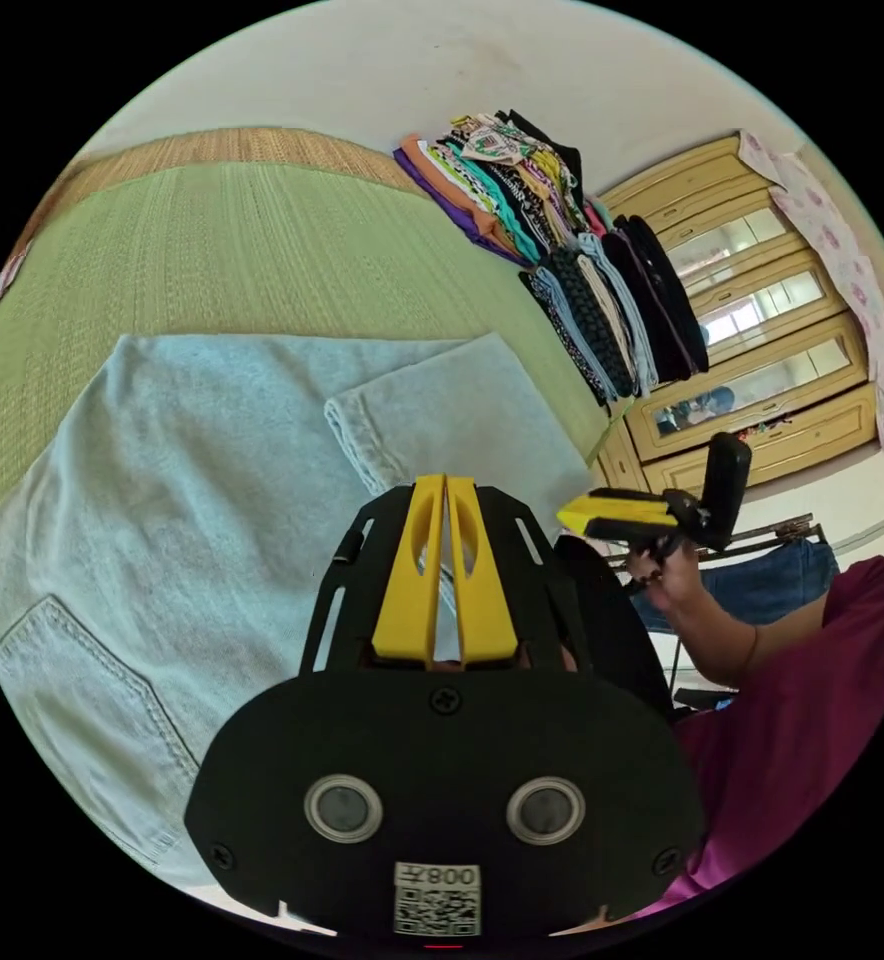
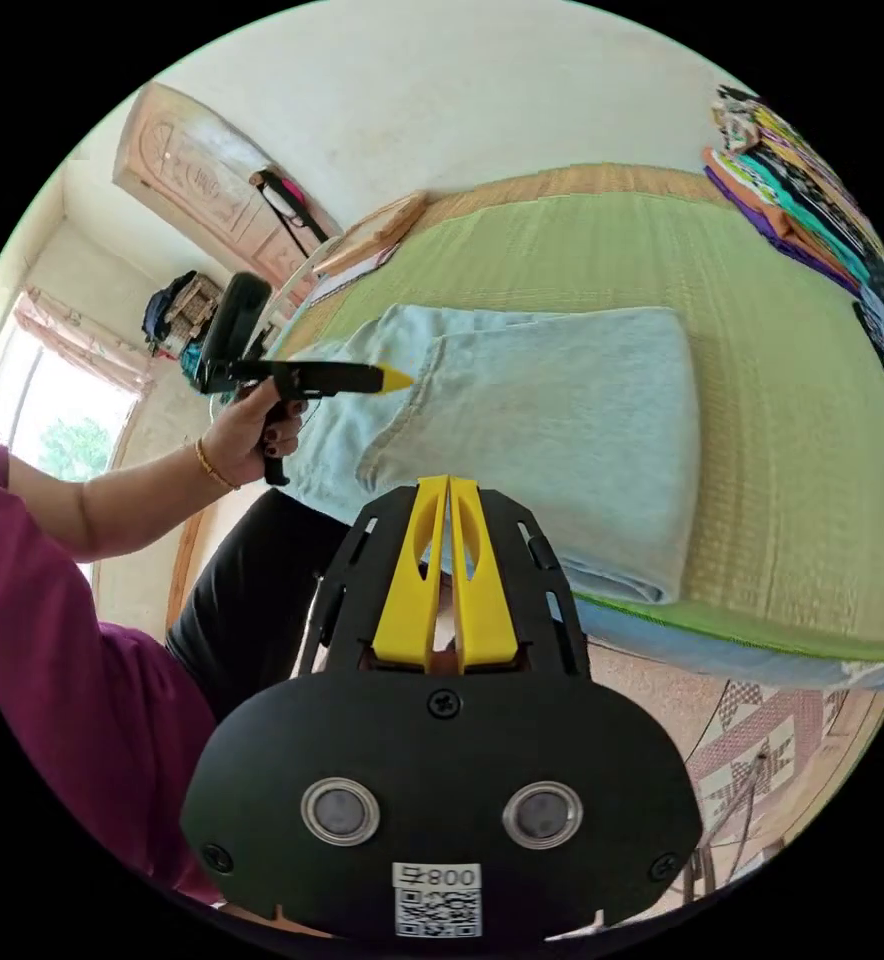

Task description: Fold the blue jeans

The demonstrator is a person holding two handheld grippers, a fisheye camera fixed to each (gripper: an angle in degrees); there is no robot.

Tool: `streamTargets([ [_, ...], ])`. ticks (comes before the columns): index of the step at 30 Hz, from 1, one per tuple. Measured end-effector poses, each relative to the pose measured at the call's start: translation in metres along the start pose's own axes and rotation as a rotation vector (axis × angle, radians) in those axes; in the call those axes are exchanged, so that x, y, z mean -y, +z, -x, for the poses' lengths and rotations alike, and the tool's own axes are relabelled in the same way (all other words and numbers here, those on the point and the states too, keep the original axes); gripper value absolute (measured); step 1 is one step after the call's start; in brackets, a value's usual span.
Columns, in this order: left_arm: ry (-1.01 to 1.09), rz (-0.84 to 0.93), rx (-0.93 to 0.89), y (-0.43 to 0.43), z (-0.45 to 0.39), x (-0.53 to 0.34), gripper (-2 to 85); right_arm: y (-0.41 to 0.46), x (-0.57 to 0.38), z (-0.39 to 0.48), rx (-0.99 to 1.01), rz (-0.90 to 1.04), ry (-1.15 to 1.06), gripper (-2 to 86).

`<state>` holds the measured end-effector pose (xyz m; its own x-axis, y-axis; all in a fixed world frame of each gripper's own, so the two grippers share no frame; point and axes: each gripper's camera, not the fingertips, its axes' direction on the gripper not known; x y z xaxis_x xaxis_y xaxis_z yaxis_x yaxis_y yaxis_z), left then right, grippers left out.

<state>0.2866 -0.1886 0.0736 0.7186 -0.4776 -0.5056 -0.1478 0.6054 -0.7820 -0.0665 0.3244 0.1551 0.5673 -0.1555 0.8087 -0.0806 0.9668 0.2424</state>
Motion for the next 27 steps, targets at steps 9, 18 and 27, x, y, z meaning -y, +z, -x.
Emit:
streamTargets([
  [9, 0.074, -0.004, -0.032, 0.036, -0.057, 0.006, 2.6, -0.037, -0.053, -0.094, 0.001, -0.164, 0.223, 3.3],
  [18, 0.365, 0.104, -0.075, 0.129, -0.180, 0.028, 9.6, -0.005, -0.089, -0.189, 0.261, -0.085, 0.368, 7.4],
  [27, 0.453, 0.165, 0.127, 0.210, -0.262, 0.041, 12.1, 0.017, -0.098, -0.224, 0.402, -0.074, 0.354, 8.2],
])
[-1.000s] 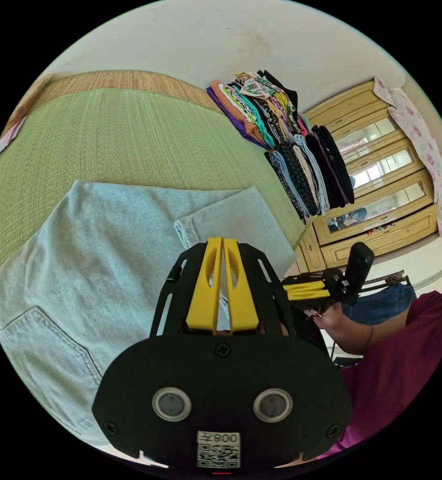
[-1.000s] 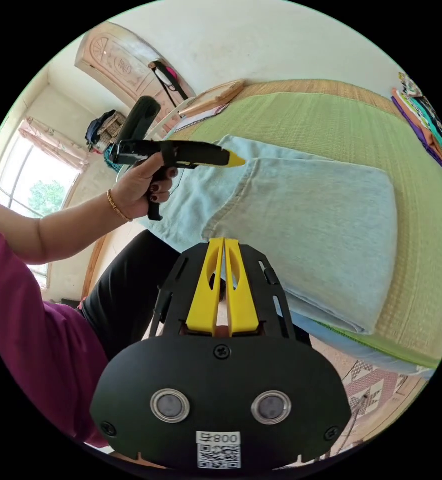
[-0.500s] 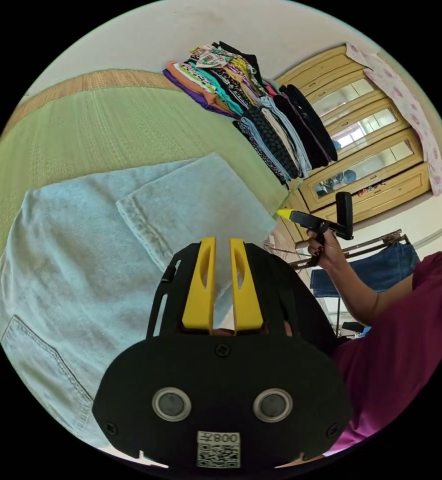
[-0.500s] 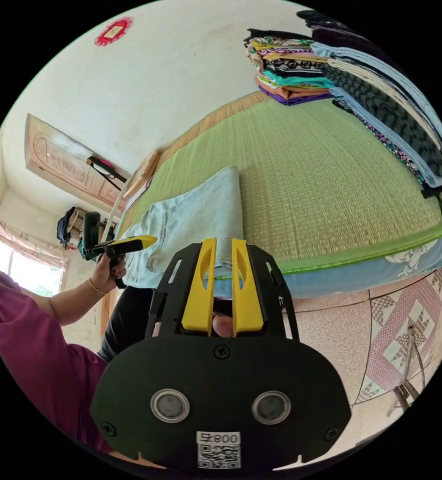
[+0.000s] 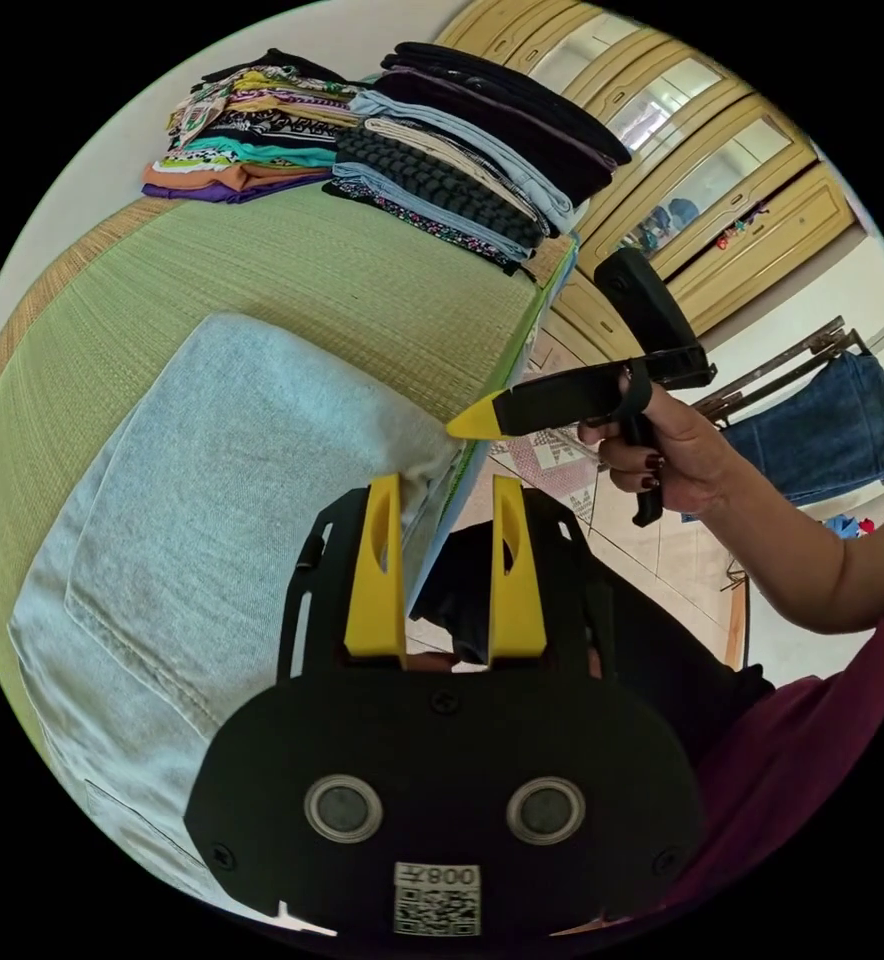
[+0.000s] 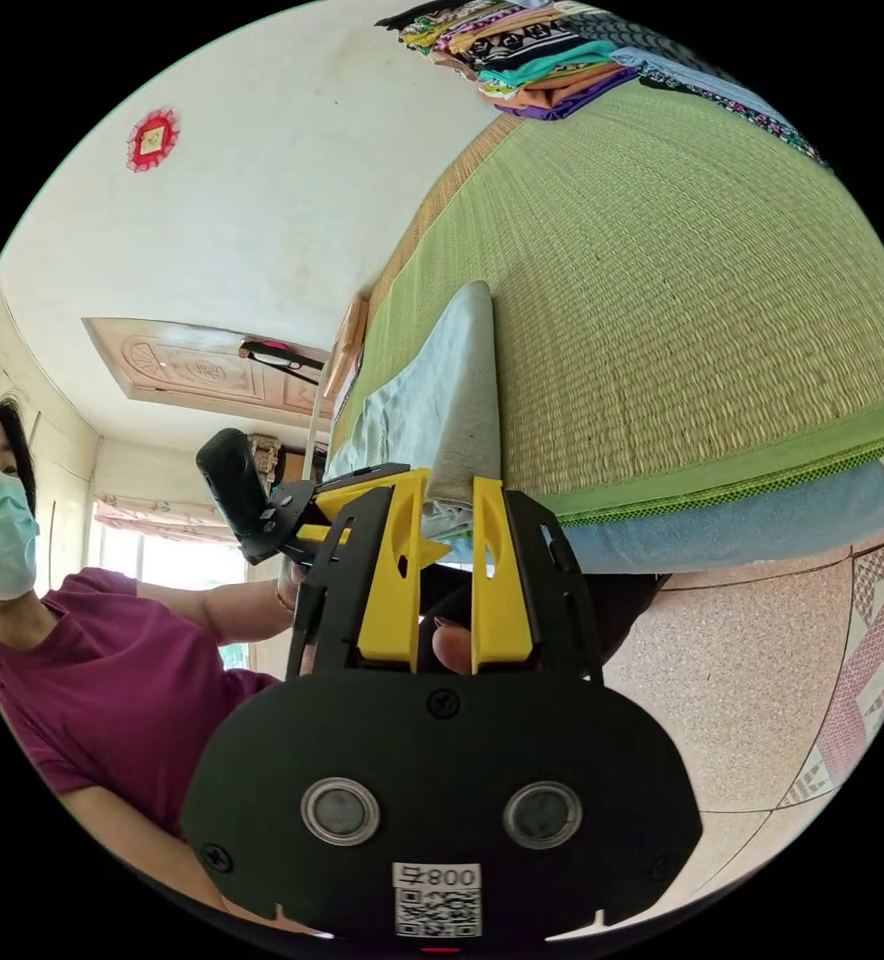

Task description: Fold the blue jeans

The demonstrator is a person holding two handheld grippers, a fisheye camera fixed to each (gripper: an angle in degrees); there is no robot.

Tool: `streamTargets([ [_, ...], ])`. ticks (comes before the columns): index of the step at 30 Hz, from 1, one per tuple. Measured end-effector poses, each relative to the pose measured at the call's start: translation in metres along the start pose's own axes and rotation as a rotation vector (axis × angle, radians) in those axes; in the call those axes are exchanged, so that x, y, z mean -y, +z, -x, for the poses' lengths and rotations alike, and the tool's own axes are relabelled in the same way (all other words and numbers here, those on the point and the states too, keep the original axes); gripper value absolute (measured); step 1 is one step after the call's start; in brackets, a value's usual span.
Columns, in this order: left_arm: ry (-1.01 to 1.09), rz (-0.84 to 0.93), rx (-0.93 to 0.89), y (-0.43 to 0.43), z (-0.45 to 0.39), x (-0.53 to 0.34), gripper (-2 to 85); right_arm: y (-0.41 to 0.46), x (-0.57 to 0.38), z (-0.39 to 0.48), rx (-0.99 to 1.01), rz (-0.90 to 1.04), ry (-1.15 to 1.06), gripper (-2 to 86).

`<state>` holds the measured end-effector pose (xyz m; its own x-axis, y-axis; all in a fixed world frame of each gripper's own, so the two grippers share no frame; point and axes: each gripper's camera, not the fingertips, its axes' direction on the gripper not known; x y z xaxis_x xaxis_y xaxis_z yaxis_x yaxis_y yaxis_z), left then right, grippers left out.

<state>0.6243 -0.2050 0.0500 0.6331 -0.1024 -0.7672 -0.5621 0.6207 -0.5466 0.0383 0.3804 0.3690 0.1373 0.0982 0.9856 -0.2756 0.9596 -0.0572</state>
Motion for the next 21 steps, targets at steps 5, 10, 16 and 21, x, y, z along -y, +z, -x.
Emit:
streamTargets([
  [5, -0.012, 0.012, 0.112, 0.016, -0.019, 0.014, 6.4, 0.008, 0.002, -0.018, 0.040, 0.010, 0.000, 8.0],
  [10, -0.043, -0.021, 0.052, 0.020, -0.023, 0.019, 3.3, 0.002, 0.008, -0.029, 0.026, -0.009, -0.020, 7.9],
  [16, -0.075, -0.096, 0.009, 0.014, -0.033, 0.021, 2.0, -0.003, 0.049, -0.051, -0.013, -0.036, -0.021, 9.1],
  [21, -0.089, -0.144, -0.017, 0.008, -0.039, 0.023, 1.9, 0.030, 0.121, -0.069, -0.048, 0.045, -0.012, 10.2],
])
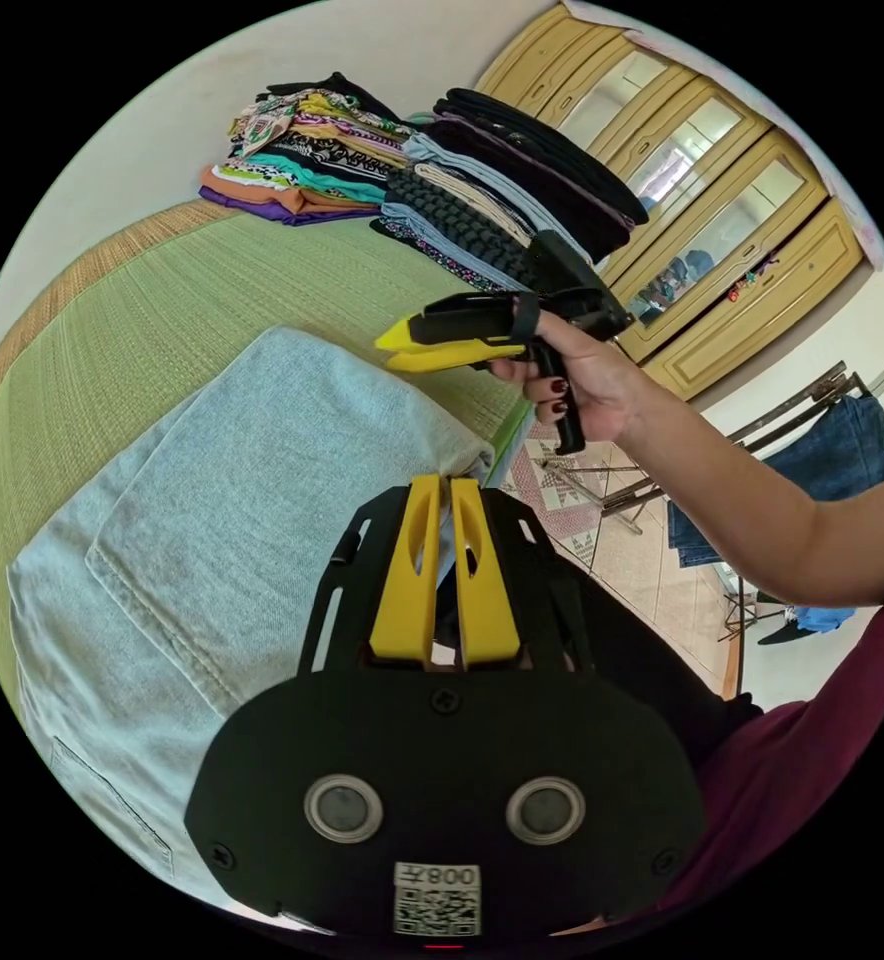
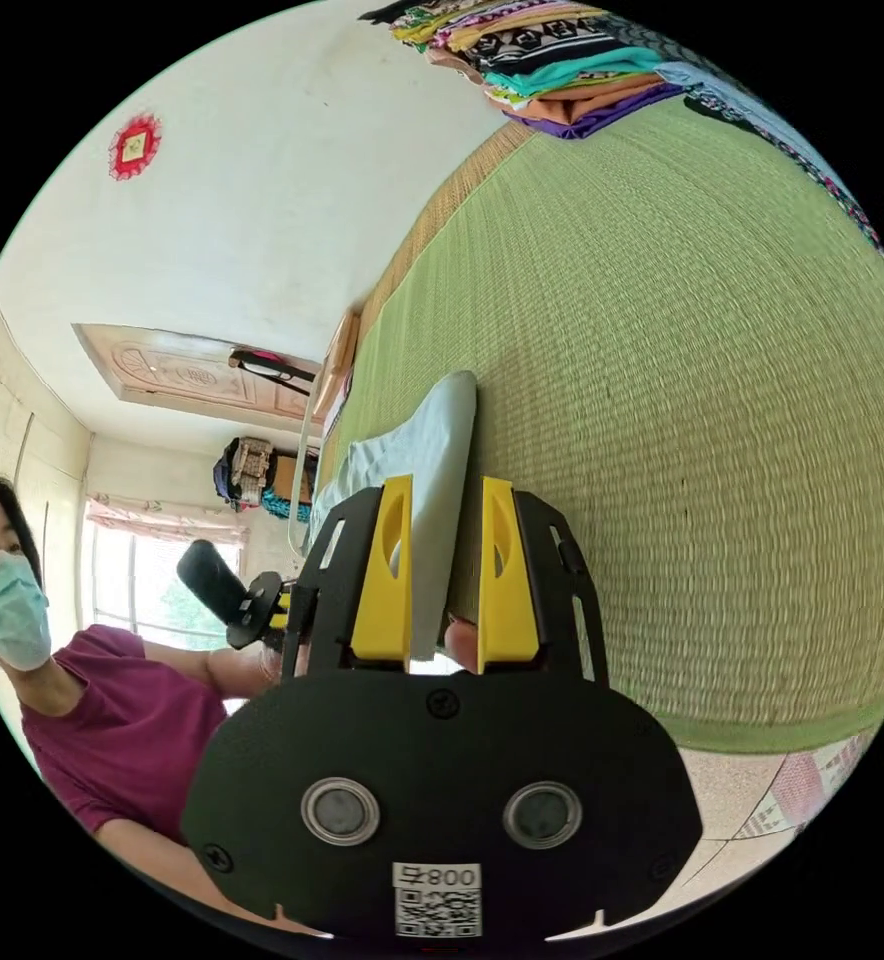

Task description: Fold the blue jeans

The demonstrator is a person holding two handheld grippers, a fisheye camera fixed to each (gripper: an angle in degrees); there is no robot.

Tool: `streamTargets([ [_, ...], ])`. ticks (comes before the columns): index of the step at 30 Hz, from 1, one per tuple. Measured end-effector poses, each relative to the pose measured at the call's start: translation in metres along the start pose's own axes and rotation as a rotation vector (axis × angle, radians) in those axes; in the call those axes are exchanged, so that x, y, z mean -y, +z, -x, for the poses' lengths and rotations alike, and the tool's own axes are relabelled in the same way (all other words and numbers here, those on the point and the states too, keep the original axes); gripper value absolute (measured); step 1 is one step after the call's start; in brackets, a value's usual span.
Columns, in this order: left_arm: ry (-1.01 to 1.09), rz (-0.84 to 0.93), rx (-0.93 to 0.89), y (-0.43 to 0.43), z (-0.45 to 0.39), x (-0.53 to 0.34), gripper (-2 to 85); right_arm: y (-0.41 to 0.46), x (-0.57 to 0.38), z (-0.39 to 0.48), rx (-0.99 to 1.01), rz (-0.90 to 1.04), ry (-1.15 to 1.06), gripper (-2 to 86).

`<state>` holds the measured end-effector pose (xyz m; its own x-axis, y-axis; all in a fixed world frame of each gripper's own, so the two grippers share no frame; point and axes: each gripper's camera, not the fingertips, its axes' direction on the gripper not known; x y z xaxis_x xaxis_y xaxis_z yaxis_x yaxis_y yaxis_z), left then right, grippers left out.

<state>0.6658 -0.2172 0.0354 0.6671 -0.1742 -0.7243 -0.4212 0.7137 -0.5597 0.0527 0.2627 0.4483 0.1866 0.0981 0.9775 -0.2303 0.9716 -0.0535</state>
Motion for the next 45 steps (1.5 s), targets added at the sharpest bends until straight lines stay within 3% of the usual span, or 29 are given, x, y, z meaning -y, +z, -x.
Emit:
streamTargets([
  [8, -0.030, -0.034, -0.040, -0.002, -0.007, -0.001, 3.1, 0.047, 0.049, -0.011, 0.044, 0.129, 0.038, 6.7],
  [12, -0.039, -0.028, -0.114, 0.002, -0.012, -0.002, 5.8, 0.048, 0.046, -0.017, 0.078, 0.100, 0.055, 4.6],
  [19, -0.018, 0.004, -0.081, 0.008, -0.041, 0.017, 12.2, 0.050, 0.046, -0.025, 0.119, 0.076, 0.076, 3.4],
  [24, 0.053, 0.115, 0.067, 0.024, -0.066, 0.029, 12.5, 0.053, 0.054, -0.023, 0.106, 0.099, 0.070, 3.1],
  [28, 0.128, 0.092, 0.282, 0.019, -0.084, 0.021, 8.2, 0.053, 0.056, -0.020, 0.116, 0.095, 0.066, 3.0],
  [34, 0.028, 0.060, 0.109, -0.016, -0.055, 0.011, 3.7, 0.050, 0.060, -0.013, 0.141, 0.094, 0.071, 2.6],
  [45, -0.006, -0.093, -0.020, -0.120, -0.042, -0.024, 2.7, 0.014, 0.061, 0.041, 0.224, 0.024, 0.049, 2.0],
])
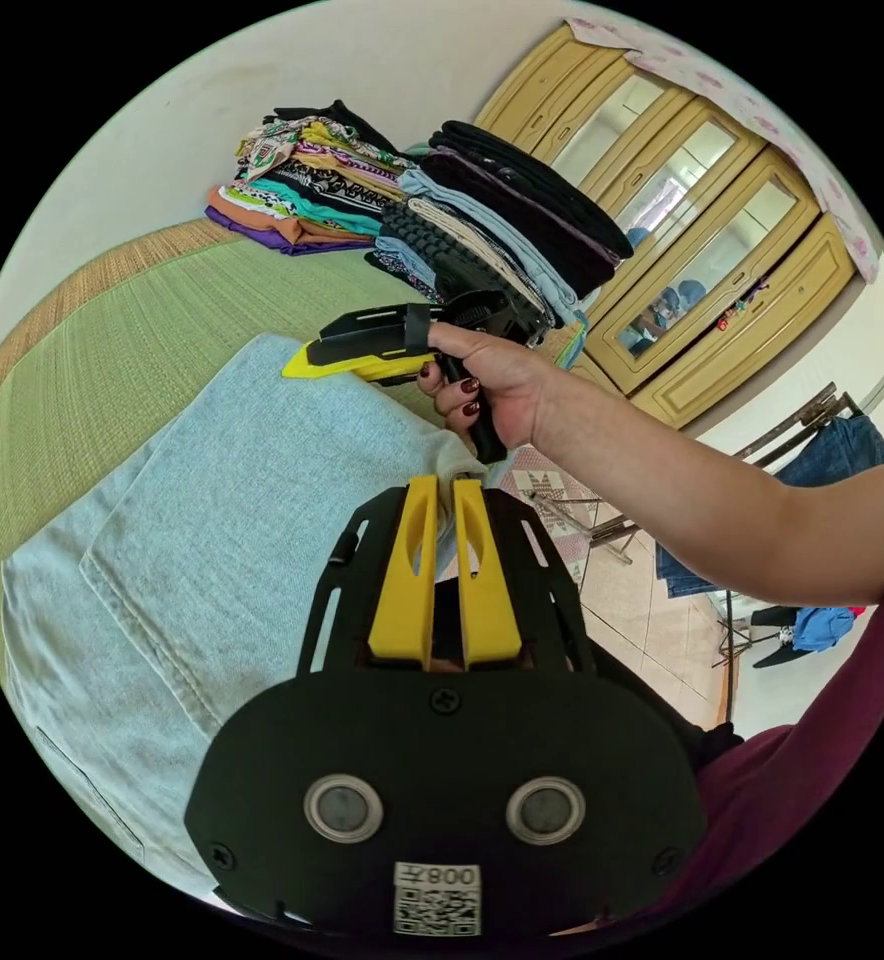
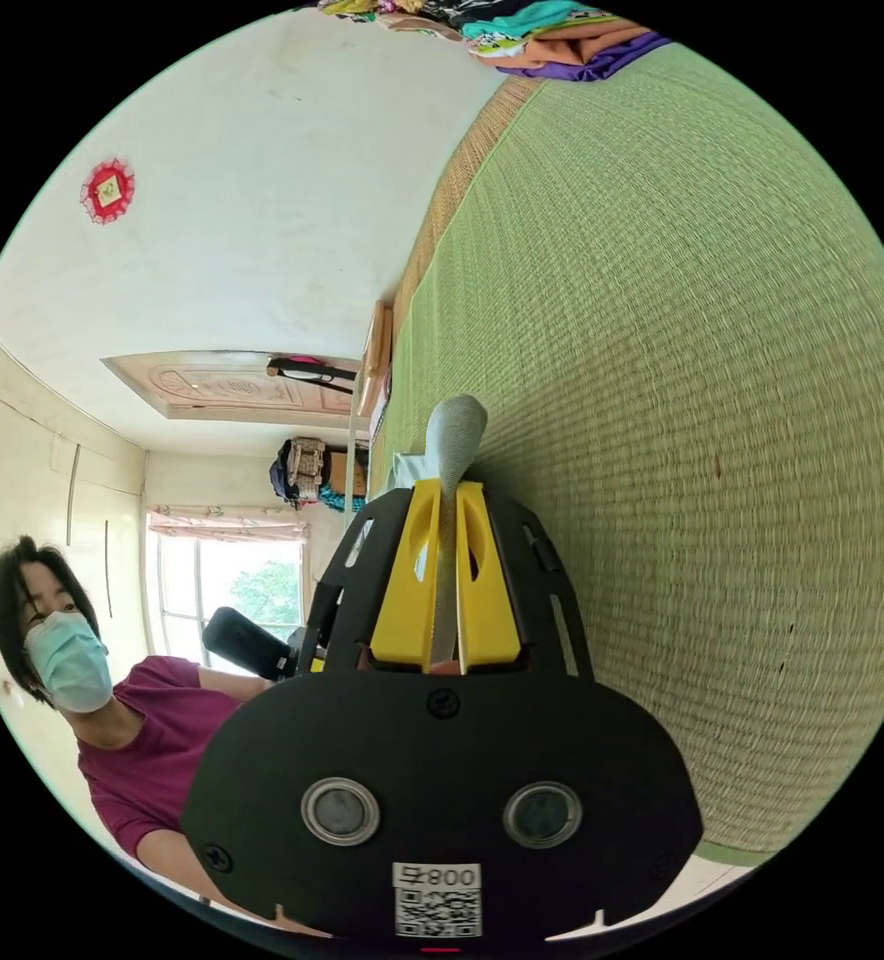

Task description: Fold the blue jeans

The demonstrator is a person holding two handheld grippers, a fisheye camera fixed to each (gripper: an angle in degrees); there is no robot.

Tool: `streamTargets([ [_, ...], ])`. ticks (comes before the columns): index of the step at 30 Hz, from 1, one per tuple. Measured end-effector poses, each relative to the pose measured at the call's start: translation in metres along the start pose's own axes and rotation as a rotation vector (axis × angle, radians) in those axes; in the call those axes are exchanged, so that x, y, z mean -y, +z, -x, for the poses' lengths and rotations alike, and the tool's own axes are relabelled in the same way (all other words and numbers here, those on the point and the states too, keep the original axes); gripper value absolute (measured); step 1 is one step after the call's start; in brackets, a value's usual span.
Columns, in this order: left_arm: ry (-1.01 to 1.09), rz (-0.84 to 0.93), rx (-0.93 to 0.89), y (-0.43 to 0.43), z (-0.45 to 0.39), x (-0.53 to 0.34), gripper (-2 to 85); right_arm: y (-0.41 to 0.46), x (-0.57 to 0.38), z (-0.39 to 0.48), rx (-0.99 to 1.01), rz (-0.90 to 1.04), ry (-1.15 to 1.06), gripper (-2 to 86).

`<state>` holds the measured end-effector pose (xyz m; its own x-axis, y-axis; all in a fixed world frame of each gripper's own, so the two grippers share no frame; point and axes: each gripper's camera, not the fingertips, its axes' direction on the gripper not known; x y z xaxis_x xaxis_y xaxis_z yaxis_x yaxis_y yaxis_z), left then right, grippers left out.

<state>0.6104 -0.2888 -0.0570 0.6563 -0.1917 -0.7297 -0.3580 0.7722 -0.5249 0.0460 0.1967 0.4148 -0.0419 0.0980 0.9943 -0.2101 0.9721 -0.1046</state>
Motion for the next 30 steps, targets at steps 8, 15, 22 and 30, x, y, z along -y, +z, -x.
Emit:
streamTargets([
  [8, 0.088, -0.103, -0.105, -0.082, -0.003, -0.004, 2.7, -0.066, -0.030, 0.044, 0.012, -0.235, 0.051, 2.0],
  [15, 0.045, -0.203, -0.199, -0.184, 0.031, -0.054, 2.7, -0.045, -0.040, 0.138, 0.061, -0.277, -0.006, 2.0],
  [22, -0.110, -0.395, -0.246, -0.337, 0.099, -0.155, 2.7, 0.055, -0.021, 0.264, 0.090, -0.178, -0.135, 2.0],
  [30, -0.362, -0.525, -0.217, -0.471, 0.187, -0.293, 2.6, 0.222, -0.002, 0.368, 0.007, -0.032, -0.158, 2.1],
])
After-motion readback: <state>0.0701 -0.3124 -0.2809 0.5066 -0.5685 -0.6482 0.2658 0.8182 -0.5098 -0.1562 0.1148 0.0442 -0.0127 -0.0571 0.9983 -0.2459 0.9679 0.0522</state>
